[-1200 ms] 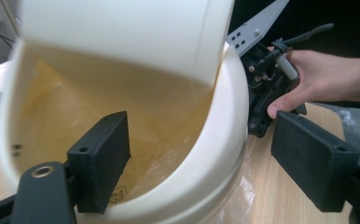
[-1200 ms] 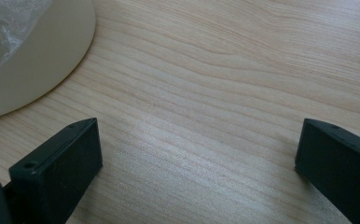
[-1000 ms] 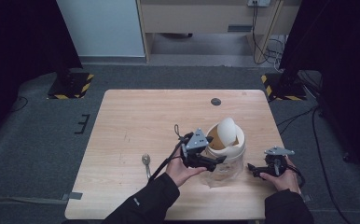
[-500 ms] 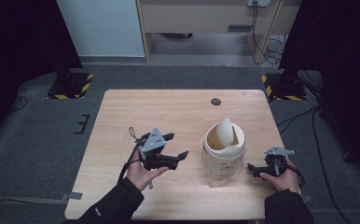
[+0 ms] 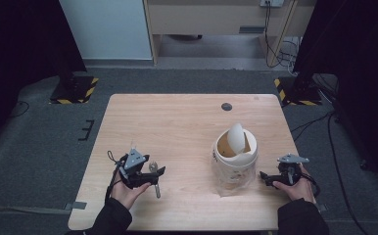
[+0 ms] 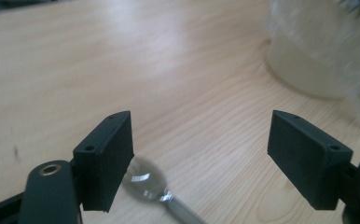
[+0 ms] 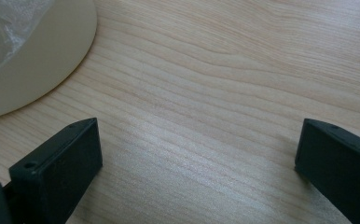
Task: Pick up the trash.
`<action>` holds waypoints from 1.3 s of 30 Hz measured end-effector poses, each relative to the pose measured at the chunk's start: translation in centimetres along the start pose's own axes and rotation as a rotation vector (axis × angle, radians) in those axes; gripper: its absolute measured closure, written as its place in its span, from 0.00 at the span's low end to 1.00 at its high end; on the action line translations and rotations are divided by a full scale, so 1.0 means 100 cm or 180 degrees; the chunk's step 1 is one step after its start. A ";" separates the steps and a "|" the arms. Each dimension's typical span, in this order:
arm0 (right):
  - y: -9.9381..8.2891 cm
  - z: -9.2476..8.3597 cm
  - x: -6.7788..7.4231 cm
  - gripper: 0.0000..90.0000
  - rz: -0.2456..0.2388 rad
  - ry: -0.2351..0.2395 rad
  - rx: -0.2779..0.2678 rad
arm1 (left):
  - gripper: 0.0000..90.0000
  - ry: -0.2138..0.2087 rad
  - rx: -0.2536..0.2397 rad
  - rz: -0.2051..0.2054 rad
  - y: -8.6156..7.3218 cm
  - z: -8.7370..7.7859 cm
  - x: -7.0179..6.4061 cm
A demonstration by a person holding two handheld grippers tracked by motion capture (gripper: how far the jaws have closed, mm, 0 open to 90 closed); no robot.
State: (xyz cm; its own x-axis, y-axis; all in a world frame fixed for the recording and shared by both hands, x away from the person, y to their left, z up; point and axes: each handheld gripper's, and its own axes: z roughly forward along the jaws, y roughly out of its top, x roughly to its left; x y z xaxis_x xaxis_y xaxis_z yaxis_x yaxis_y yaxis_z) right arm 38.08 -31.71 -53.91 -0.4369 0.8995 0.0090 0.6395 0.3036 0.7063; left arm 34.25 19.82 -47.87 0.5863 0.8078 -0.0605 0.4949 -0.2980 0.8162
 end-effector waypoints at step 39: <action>0.000 0.000 0.000 0.01 0.0006 -0.0004 0.0001 | 0.88 0.0227 0.0744 -0.0069 -0.028 0.031 0.012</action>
State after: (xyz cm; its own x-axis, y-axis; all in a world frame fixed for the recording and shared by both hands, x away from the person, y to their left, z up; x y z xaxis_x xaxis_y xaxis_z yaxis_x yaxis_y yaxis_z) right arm 38.06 -31.68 -53.91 -0.4349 0.9005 0.0096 0.6406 0.3018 0.7061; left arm 35.61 20.08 -51.97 0.5312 0.8468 -0.0291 0.6467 -0.3830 0.6596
